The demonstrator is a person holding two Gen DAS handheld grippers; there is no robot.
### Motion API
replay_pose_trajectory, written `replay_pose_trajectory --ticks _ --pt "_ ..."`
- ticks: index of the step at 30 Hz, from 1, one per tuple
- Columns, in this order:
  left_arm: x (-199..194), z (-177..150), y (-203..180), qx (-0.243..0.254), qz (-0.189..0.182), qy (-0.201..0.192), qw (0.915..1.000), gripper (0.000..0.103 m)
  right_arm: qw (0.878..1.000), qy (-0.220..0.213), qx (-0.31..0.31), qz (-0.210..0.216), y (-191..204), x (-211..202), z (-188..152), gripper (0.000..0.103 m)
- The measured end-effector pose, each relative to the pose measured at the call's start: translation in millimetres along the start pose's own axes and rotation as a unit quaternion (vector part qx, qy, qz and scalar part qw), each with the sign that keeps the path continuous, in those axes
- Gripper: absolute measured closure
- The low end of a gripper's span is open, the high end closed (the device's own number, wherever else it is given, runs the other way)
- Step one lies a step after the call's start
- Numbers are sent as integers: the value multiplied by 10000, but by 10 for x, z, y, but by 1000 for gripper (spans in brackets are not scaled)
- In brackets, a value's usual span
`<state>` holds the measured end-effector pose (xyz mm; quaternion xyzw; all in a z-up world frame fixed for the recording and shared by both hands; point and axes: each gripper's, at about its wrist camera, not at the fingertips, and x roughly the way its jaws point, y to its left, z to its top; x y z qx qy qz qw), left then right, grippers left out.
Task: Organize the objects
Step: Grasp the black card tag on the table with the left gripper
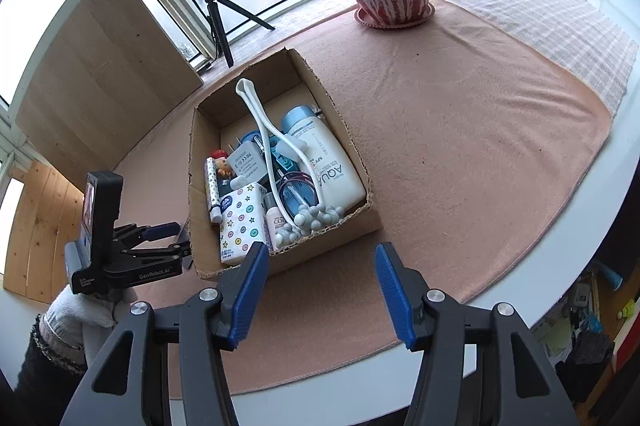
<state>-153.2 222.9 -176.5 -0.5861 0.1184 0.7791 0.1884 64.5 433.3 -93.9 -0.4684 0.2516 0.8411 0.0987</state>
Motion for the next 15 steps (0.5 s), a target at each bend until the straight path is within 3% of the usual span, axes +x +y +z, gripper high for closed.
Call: replay_pose_trajectory --ticks 1,7,15 --pt "-6 5 9 -7 -9 -2 10000 49 10000 8 12 8 0 4 -3 51" --pt "-11 -29 -14 -40 4 -33 10000 49 10000 6 -28 23 27 2 8 51" --pt "-185 -101 71 -568 -96 -187 9982 49 10000 -3 -63 20 30 2 14 51"
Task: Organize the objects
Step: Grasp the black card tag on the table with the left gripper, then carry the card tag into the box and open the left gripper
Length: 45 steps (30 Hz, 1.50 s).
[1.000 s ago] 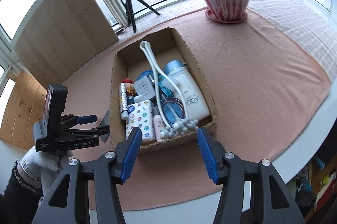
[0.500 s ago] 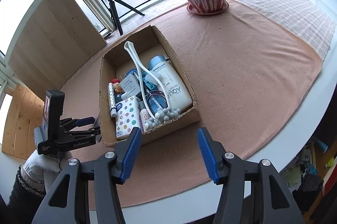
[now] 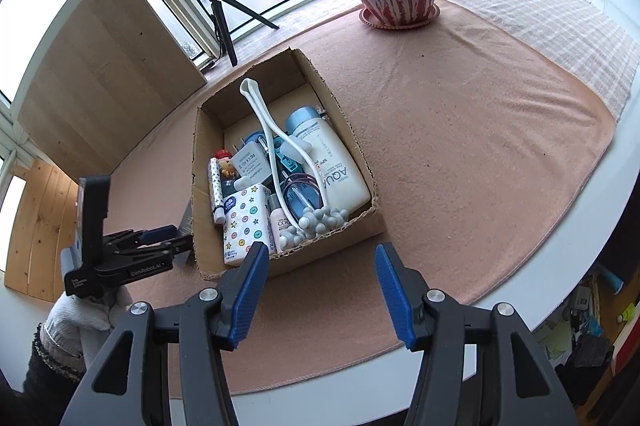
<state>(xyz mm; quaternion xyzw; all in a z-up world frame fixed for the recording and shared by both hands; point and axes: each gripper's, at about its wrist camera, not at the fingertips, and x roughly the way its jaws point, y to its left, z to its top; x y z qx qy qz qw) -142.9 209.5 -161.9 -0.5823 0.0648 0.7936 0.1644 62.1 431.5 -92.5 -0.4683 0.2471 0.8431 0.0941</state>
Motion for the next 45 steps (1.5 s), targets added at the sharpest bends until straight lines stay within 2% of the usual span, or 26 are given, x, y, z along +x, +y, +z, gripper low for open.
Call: replay_pose_trajectory --ticks 7,8,13,23,28,31,34,35,45 --pt "-313 138 98 -438 -96 -429 9981 49 10000 24 -51 16 4 7 33 51" --pt "-404 79 11 -479 -102 -470 9977 49 10000 36 -67 22 9 10 37 51" --pt "-550 322 -100 -556 -228 -738 9955 49 9999 90 -132 28 30 38 46 51" --pt "-448 841 -486 -404 -435 -867 9945 49 9998 88 -171 8 -13 11 53 51" --pt "-331 990 -586 -445 -359 -835 9949 49 9999 88 -121 -15 -86 -3 69 51" --pt "-292 1030 -614 -428 -330 -808 9953 49 9999 81 -123 -40 -122 -13 79 51" --pt "-285 1032 -628 -452 -349 -742 9956 36 9999 78 -100 -45 -143 -16 89 51" --pt "-299 1024 -627 -469 -332 -769 9954 35 9999 80 -103 -43 -137 -16 90 51" --pt "-489 828 -379 -644 -186 -877 9939 35 9993 60 -356 28 78 29 127 51"
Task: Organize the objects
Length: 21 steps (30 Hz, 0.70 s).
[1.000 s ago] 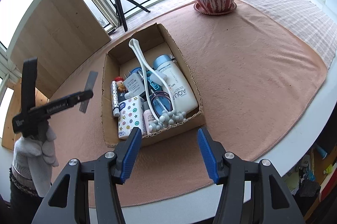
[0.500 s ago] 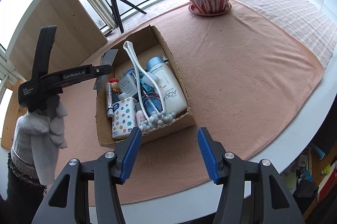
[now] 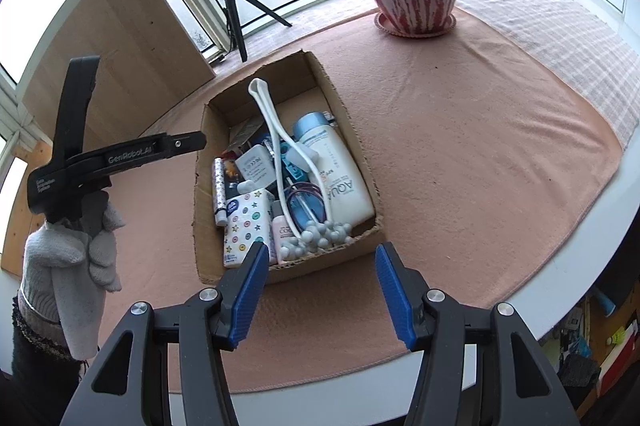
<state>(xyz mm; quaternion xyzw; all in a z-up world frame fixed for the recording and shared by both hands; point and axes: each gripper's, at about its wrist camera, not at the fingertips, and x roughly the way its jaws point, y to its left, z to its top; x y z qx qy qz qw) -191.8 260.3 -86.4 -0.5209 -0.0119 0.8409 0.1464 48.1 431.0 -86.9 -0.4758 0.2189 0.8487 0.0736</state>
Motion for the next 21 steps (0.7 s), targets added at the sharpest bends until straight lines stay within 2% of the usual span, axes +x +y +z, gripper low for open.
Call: replay_pose_trajectory --ticks 10,16,21 --pt "-484 -470 622 -483 304 -156 9982 35 9986 -4 -497 196 523 115 5 51" --pt "-789 -812 905 -789 568 -302 9948 35 9934 50 -1051 455 1011 209 -35 51" --pt "-1060 -1107 1100 -1031 820 -459 9902 31 9901 41 -1267 599 1353 281 -91 51"
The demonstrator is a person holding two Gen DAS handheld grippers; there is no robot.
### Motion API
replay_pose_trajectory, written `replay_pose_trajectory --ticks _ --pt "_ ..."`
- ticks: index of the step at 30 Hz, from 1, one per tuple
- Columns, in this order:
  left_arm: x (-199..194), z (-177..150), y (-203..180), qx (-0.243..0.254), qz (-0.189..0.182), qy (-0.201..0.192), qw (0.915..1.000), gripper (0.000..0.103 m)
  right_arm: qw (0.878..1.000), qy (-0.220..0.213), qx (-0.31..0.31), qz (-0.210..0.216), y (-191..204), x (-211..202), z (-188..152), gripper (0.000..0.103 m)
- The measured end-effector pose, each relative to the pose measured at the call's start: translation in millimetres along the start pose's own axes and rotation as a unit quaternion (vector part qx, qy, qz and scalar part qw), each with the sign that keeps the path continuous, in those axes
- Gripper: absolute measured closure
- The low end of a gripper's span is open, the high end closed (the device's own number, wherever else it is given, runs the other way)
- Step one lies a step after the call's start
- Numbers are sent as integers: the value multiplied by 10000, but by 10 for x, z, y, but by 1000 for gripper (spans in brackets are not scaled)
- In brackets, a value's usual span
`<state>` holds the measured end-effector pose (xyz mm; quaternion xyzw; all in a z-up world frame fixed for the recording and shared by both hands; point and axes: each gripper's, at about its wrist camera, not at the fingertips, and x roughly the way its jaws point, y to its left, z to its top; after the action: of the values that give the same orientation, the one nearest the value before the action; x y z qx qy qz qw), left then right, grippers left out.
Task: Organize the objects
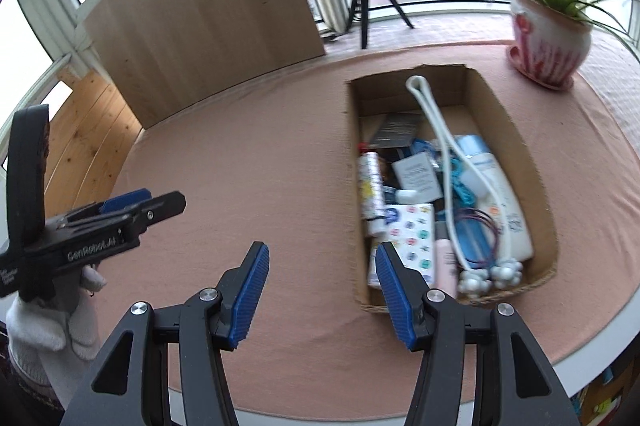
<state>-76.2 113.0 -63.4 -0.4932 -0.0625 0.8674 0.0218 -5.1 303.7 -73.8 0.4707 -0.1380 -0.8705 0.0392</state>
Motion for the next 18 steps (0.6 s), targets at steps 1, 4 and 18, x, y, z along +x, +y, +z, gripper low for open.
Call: replay_pose_trajectory --ticks 1,4,18 --pt "-43 -35 45 -56 58 -35 10000 28 10000 -1 -42 35 61 23 4 51" --pt "-172 -189 192 -233 241 -164 9993 25 9997 -15 -231 94 248 85 4 51" --pt "-441 -668 688 -741 585 -155 9954 24 9938 186 -1093 95 1011 347 -72 51"
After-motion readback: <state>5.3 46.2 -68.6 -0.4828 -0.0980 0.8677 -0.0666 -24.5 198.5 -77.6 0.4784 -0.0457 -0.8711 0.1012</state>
